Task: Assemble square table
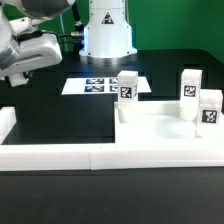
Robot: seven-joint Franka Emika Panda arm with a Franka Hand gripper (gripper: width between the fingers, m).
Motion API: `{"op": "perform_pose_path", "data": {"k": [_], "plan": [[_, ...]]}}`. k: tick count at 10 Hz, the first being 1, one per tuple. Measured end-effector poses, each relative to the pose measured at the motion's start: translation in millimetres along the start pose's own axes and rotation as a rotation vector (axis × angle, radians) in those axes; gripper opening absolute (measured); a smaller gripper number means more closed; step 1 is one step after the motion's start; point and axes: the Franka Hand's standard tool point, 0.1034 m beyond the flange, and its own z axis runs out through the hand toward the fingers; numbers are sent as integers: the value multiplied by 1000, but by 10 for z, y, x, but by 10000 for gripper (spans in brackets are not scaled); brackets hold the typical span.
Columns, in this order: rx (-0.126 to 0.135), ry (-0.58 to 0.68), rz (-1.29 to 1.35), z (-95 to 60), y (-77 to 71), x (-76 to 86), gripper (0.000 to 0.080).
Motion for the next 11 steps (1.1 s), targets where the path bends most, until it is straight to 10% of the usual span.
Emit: {"op": "perform_pose_path", "data": {"k": [2, 3, 5, 9, 11], "plan": [[8, 125, 13, -90, -47, 58, 291], [34, 199, 39, -386, -229, 143, 291], [-12, 317, 11, -922, -471, 270, 291], [-55, 578, 52, -896, -386, 353, 291], [-59, 717, 115, -1032, -821, 566, 291]]}}
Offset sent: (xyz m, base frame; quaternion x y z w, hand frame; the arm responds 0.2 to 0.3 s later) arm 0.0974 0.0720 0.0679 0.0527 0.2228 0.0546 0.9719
